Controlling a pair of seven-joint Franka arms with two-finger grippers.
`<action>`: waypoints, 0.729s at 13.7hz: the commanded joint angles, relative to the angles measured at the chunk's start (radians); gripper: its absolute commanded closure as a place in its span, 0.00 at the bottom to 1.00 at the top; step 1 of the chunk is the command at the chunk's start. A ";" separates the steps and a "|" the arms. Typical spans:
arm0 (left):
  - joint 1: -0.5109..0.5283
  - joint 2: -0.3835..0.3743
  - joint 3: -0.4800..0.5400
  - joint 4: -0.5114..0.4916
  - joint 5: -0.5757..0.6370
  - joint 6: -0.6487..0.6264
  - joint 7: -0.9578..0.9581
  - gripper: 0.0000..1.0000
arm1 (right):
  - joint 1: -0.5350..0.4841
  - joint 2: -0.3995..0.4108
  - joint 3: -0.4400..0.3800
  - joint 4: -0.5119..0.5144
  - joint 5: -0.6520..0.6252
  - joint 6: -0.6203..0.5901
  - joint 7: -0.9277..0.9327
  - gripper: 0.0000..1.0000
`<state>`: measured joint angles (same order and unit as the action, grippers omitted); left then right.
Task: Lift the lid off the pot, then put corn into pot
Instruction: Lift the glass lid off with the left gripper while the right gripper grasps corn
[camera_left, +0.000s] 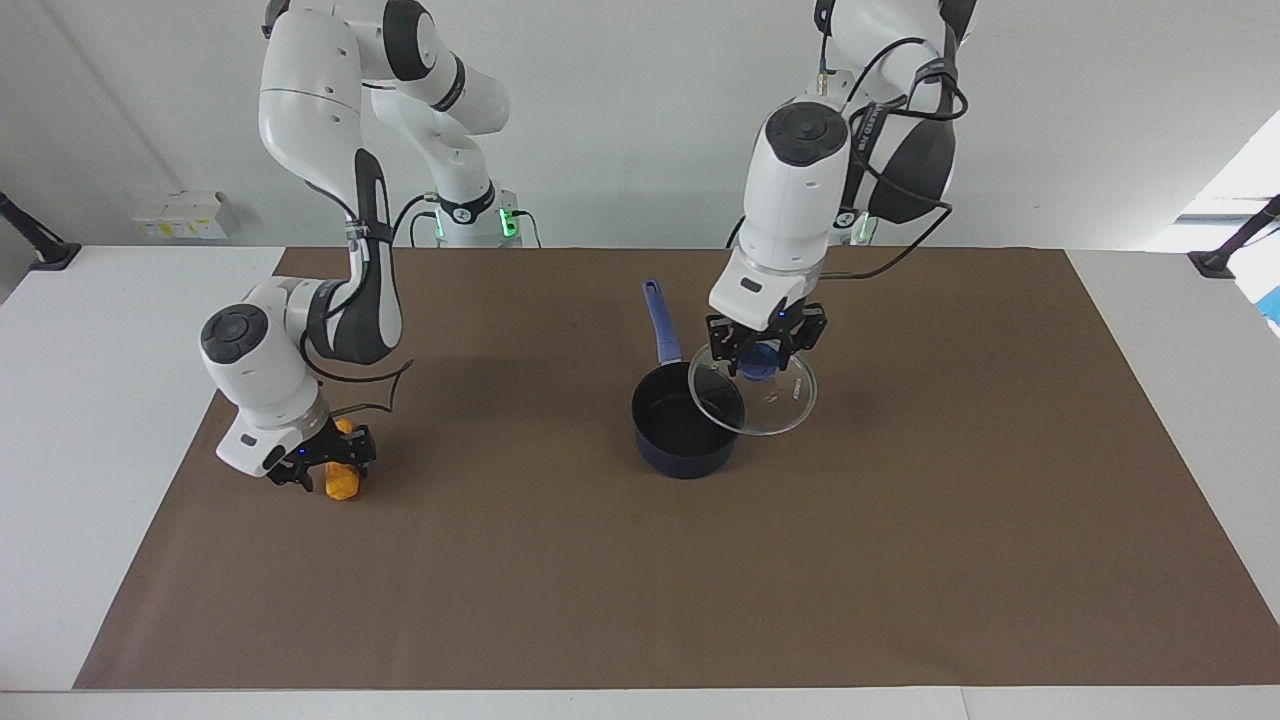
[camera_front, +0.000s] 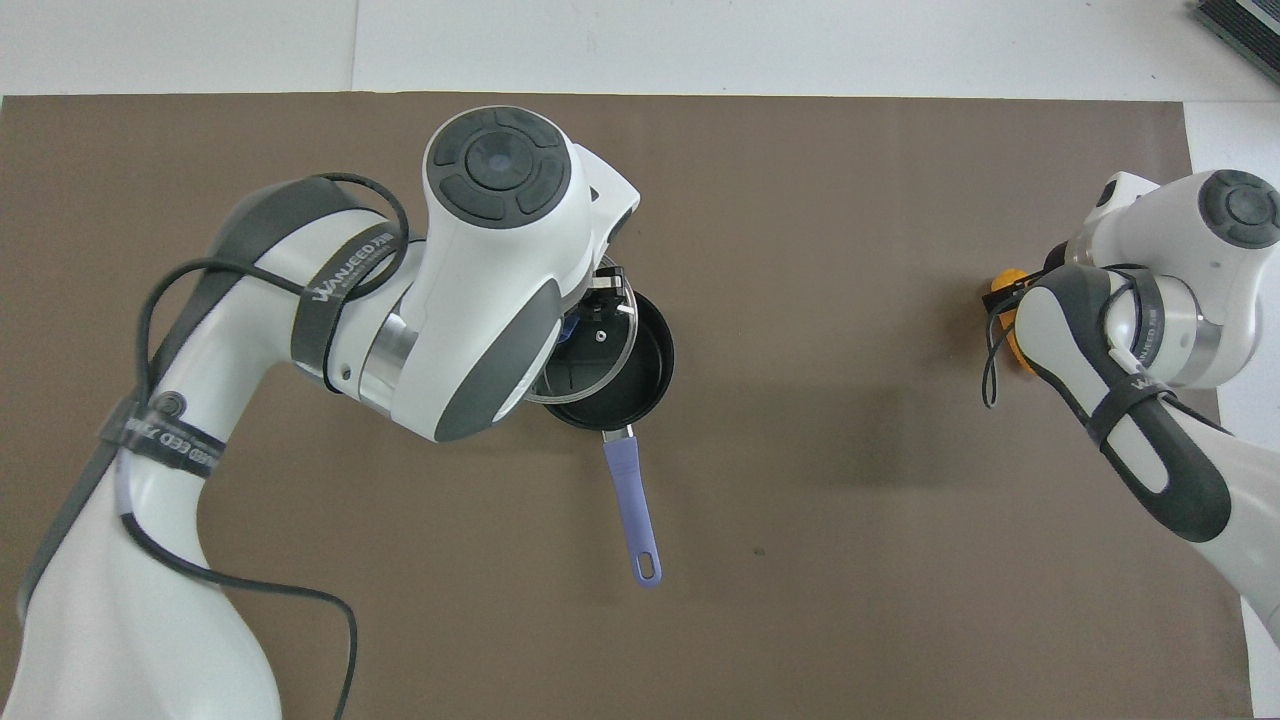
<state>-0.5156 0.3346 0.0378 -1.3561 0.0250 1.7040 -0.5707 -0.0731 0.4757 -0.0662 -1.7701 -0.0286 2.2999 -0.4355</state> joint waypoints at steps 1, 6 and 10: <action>0.074 -0.023 -0.007 -0.018 0.007 -0.026 0.050 1.00 | -0.007 -0.025 0.003 -0.009 0.004 0.003 -0.014 1.00; 0.212 -0.063 -0.009 -0.102 0.007 -0.058 0.172 1.00 | 0.042 -0.113 0.017 0.092 0.001 -0.180 0.137 1.00; 0.301 -0.118 -0.003 -0.213 0.016 -0.040 0.192 1.00 | 0.122 -0.193 0.016 0.142 -0.019 -0.344 0.265 1.00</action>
<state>-0.2480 0.2898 0.0418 -1.4704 0.0251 1.6506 -0.3915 0.0337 0.3035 -0.0538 -1.6540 -0.0291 2.0278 -0.2217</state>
